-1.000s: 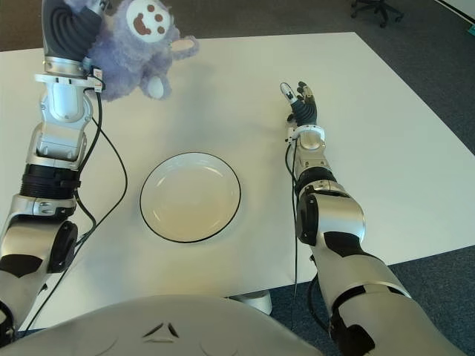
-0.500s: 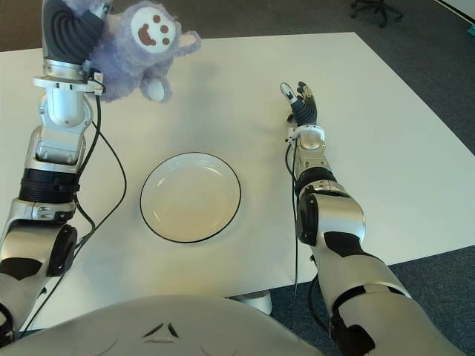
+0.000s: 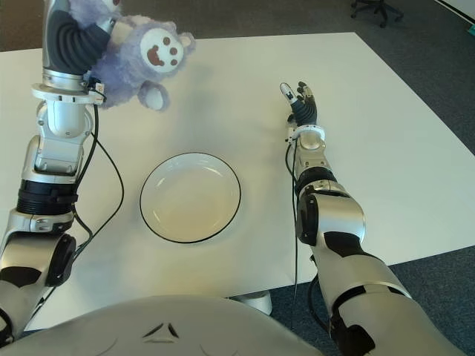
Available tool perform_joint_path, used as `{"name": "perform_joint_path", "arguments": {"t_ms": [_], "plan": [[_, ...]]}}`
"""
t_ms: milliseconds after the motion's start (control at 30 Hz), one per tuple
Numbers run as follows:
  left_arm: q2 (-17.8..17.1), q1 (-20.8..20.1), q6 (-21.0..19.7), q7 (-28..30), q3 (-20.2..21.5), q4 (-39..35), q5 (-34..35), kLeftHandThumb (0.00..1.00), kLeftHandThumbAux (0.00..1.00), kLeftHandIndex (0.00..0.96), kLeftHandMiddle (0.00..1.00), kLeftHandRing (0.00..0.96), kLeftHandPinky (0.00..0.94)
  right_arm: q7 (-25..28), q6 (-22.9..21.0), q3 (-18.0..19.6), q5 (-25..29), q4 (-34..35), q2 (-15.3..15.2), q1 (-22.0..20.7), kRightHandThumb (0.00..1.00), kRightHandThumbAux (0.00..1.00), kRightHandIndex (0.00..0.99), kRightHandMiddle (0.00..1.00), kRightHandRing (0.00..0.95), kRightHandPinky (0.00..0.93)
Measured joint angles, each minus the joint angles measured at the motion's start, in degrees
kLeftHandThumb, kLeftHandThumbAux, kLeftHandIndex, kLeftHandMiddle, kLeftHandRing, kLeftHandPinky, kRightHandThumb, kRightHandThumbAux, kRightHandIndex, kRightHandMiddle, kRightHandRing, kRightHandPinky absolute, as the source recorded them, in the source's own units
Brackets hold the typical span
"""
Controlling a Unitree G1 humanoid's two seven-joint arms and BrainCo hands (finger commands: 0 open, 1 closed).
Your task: Put the doll into the plate.
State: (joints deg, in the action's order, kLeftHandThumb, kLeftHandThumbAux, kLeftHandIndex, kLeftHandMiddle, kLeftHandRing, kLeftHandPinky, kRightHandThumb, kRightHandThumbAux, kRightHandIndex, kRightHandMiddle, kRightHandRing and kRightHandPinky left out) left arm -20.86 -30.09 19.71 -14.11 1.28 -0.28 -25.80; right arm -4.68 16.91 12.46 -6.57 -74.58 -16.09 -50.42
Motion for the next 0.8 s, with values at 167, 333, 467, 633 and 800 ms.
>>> {"name": "perform_joint_path", "arguments": {"t_ms": [167,333,467,633,800], "plan": [[0.25,0.60,0.27,0.25,-0.06,-1.54,0.20,0.736,0.692,0.443,0.884,0.881,0.858,0.00,-0.01,0.00,0.00,-0.01,-0.01,0.00,0.000,0.412,0.000,0.000,0.000,0.000],[0.32,1.07,2.96,0.52,-0.24,-1.75,0.69,0.735,0.693,0.442,0.881,0.877,0.851,0.01,-0.02,0.03,0.01,-0.01,0.00,0.01,0.000,0.420,0.000,0.000,0.000,0.000],[0.44,1.43,6.38,0.49,-0.36,-1.57,0.51,0.734,0.693,0.442,0.877,0.871,0.847,0.01,-0.02,0.04,0.01,-0.02,0.00,0.01,0.000,0.423,0.000,0.000,0.000,0.000],[0.91,1.58,9.72,0.74,-0.54,-1.33,2.08,0.736,0.693,0.443,0.876,0.869,0.845,0.00,-0.02,0.04,0.01,-0.03,0.00,0.02,0.000,0.421,0.000,0.000,0.000,0.000],[1.15,1.58,12.86,3.20,-1.30,-0.45,5.90,0.739,0.693,0.443,0.866,0.859,0.840,0.00,-0.02,0.04,0.01,-0.03,0.01,0.02,0.000,0.419,0.000,0.000,0.000,0.000]]}}
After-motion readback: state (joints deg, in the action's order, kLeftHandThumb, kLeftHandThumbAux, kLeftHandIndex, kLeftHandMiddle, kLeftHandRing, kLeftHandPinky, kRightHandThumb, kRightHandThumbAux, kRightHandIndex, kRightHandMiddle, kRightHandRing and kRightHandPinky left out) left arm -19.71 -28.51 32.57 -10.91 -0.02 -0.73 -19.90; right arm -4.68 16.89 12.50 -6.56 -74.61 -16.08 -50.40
